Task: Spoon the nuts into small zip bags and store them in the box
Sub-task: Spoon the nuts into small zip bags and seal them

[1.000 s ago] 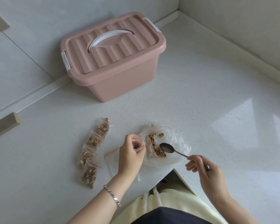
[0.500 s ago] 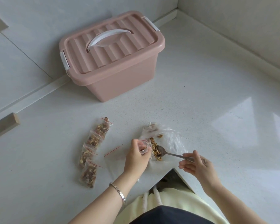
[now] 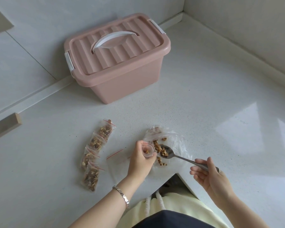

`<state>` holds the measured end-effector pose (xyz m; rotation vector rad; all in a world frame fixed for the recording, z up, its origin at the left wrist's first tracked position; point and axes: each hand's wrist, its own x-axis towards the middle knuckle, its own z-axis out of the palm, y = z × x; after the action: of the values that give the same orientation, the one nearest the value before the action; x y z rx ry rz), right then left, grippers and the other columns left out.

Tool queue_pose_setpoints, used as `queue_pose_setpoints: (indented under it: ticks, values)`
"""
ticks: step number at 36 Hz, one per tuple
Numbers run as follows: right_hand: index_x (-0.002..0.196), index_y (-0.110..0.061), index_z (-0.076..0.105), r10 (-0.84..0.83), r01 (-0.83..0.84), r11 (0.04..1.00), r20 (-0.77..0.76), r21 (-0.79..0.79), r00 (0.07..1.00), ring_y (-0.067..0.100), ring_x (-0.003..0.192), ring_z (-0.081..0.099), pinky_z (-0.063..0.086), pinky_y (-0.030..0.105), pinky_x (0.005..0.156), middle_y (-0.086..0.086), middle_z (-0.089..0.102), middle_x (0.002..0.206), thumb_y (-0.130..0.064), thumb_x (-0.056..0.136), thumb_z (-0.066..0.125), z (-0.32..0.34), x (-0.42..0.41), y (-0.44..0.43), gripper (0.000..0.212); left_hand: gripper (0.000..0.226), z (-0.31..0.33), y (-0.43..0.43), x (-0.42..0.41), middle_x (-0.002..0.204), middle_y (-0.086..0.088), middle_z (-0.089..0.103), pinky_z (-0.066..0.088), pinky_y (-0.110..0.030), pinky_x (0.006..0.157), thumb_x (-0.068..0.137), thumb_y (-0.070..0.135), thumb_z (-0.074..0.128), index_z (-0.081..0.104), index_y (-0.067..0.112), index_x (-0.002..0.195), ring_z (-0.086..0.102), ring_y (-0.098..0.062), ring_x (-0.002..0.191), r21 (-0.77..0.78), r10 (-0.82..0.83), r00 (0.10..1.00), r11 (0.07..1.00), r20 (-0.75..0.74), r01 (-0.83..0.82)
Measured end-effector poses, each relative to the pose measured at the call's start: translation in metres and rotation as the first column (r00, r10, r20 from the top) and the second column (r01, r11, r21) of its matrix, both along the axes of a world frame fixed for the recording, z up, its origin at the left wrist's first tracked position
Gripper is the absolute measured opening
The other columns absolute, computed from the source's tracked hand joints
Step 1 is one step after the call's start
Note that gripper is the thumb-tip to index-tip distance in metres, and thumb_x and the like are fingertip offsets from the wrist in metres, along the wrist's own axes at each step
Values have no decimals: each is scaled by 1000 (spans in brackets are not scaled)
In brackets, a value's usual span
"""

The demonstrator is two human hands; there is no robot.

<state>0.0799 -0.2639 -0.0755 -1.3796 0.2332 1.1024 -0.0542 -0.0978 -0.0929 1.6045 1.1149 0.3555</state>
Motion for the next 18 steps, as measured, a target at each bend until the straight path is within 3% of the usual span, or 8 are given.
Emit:
queue_pose_setpoints:
  ticks: [5,9,11,14,18]
  values:
    - [93,-2,59,-1,-4,998,83,56,997,18,58,65,54,21,53,12,66,63,-38,96,32,17,0,6,45,29,-1,0,4,92,12,55,42,-5,66,80,13,68,46,25,95,56,-4,88,10,-49,999,999,-20,49]
    - [89,-3,62,17,-42,996,282,83,959,22,61,66,53,21,55,13,67,64,-50,78,40,39,-5,16,52,28,-4,0,4,97,9,54,45,-14,72,82,19,67,45,24,98,58,-14,94,45,-95,994,994,-49,97]
    - [86,-3,63,22,-60,995,400,83,916,23,60,66,52,22,55,14,68,65,-48,84,39,48,-10,22,52,25,-5,0,3,99,9,54,46,-19,78,83,19,66,46,22,98,56,-14,97,41,-106,993,993,-55,109]
    - [79,-12,68,71,-142,988,613,68,787,20,61,67,51,21,57,11,69,67,-57,87,43,56,-18,28,52,26,-7,-1,3,96,8,53,43,-16,82,83,21,65,45,20,98,52,-11,99,50,-99,992,993,-78,103]
    - [85,-41,67,232,-287,955,798,-78,557,6,67,65,47,12,63,-12,70,70,-56,84,42,59,-25,28,30,27,-6,-2,3,97,1,56,47,-21,79,82,21,66,46,21,99,55,-15,94,22,-81,995,996,-62,82]
